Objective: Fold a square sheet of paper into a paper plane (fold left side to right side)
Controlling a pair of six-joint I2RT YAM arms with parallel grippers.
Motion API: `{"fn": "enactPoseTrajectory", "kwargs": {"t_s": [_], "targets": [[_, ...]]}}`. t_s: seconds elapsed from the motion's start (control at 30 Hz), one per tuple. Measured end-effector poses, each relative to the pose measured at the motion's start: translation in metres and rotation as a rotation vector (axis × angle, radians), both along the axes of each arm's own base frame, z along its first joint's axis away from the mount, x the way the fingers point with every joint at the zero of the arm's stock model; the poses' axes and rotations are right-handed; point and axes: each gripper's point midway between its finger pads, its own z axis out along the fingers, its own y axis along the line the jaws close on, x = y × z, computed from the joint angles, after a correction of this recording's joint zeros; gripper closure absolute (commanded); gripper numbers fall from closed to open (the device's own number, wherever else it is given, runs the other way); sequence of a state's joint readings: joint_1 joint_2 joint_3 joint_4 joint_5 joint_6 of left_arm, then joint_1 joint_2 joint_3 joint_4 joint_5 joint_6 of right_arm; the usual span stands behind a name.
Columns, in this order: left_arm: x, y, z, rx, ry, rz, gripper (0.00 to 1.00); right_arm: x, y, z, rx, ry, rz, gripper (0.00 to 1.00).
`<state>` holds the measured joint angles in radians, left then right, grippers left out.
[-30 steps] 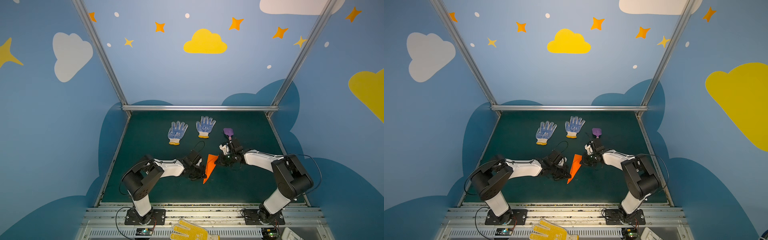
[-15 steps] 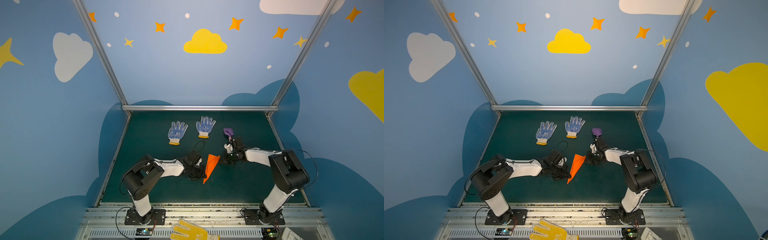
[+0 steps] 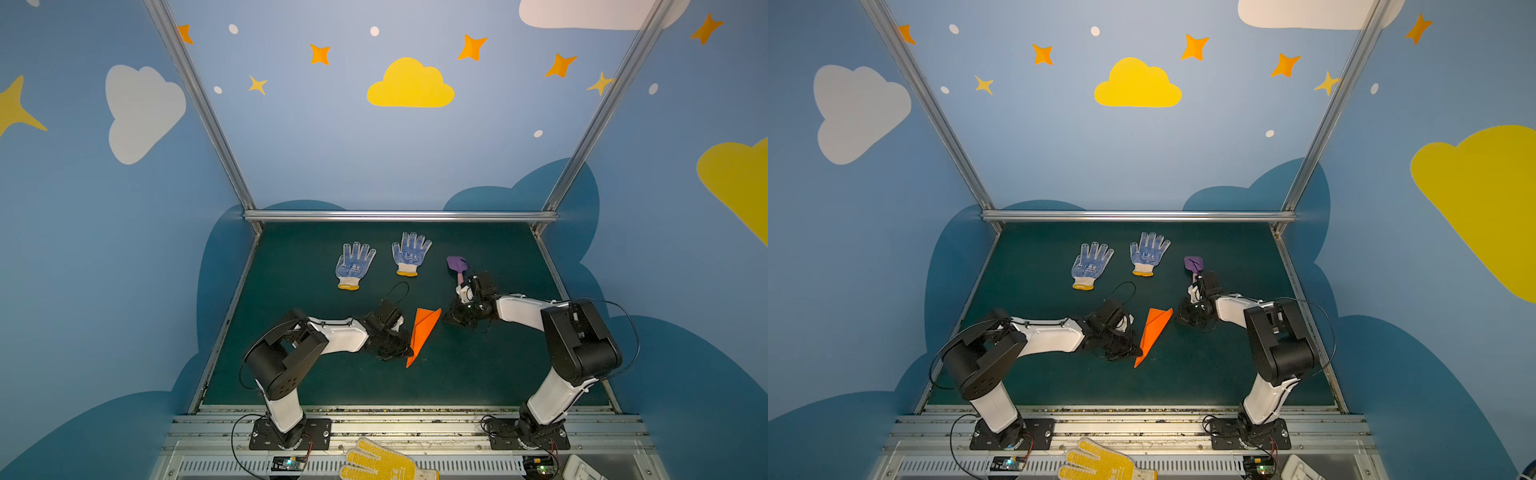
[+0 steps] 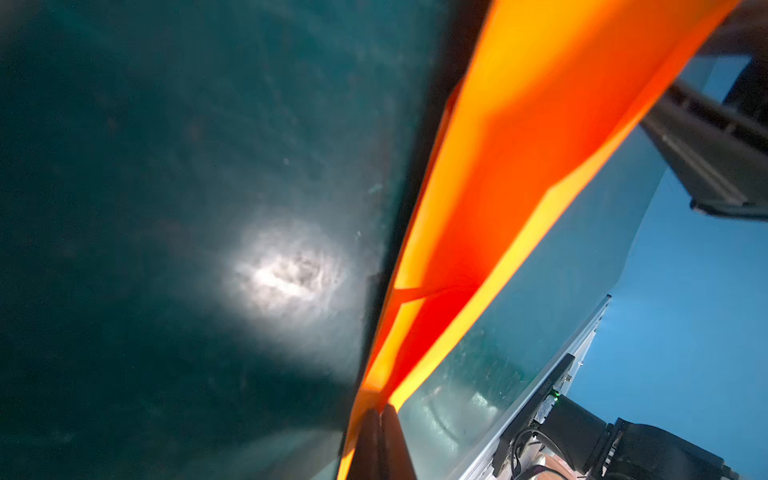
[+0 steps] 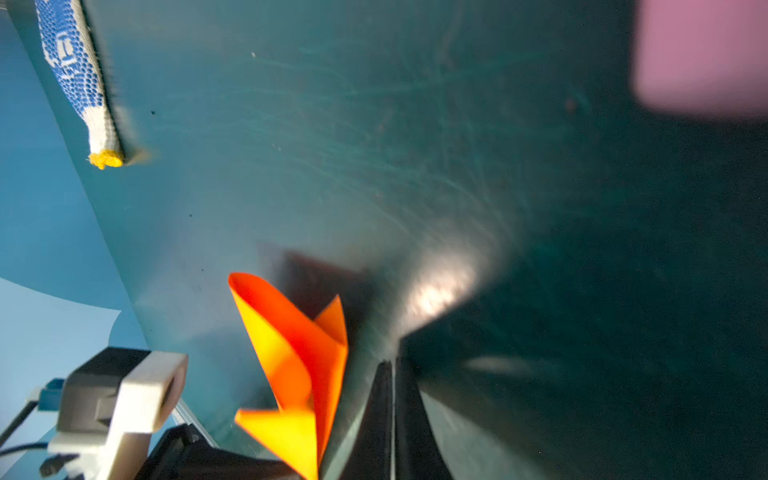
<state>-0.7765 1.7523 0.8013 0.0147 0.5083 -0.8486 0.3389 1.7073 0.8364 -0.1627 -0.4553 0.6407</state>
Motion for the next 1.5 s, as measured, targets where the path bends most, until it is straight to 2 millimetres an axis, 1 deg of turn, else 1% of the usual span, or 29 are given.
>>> {"fn": "enactPoseTrajectory", "kwargs": {"t_s": [0.1,0.17,0.23,0.33,0.43,0.53,0.67,0.83,1.0,1.2,1.23,1.37,1.5], "targets": [[0.000,0.000,0.000,0.000,0.000,0.000,0.97,-0.011,-0.002,0.013,0.022,-0.016,-0.007,1.00],[0.000,0.000,0.000,0.000,0.000,0.000,0.97,-0.016,0.002,0.025,0.042,-0.040,-0.001,1.00],[0.000,0.000,0.000,-0.001,0.001,0.000,0.97,-0.019,0.011,0.038,0.062,-0.072,0.018,1.00],[0.000,0.000,0.000,-0.001,0.003,-0.001,0.97,-0.025,0.027,0.045,0.075,-0.085,0.059,1.00],[0.000,-0.001,0.000,0.001,0.005,-0.001,0.97,-0.027,0.039,0.042,0.073,-0.072,0.089,1.00],[0.000,-0.001,0.000,0.001,0.007,-0.001,0.97,-0.021,0.044,0.034,0.063,-0.056,0.091,1.00],[0.000,-0.001,0.000,0.001,0.008,-0.001,0.97,-0.016,0.041,0.018,0.027,-0.033,0.081,1.00],[0.000,-0.001,0.000,0.001,0.008,-0.001,0.97,-0.009,0.028,-0.005,-0.016,0.005,0.055,1.00],[0.001,-0.001,0.000,0.004,0.011,-0.001,0.97,0.005,0.020,-0.005,-0.010,-0.002,0.021,1.00],[0.000,-0.002,0.002,0.022,0.016,-0.005,0.97,0.007,0.018,-0.005,-0.010,-0.006,0.017,1.00],[0.000,-0.002,0.003,0.025,0.016,-0.005,0.95,0.007,0.018,-0.005,-0.010,-0.006,0.017,1.00],[0.000,0.001,0.007,0.039,0.009,-0.001,0.84,0.007,0.018,-0.006,-0.010,-0.005,0.017,1.00],[0.004,0.007,0.029,0.031,-0.024,0.015,0.77,0.007,0.019,-0.006,-0.008,-0.004,0.018,1.00]]}}
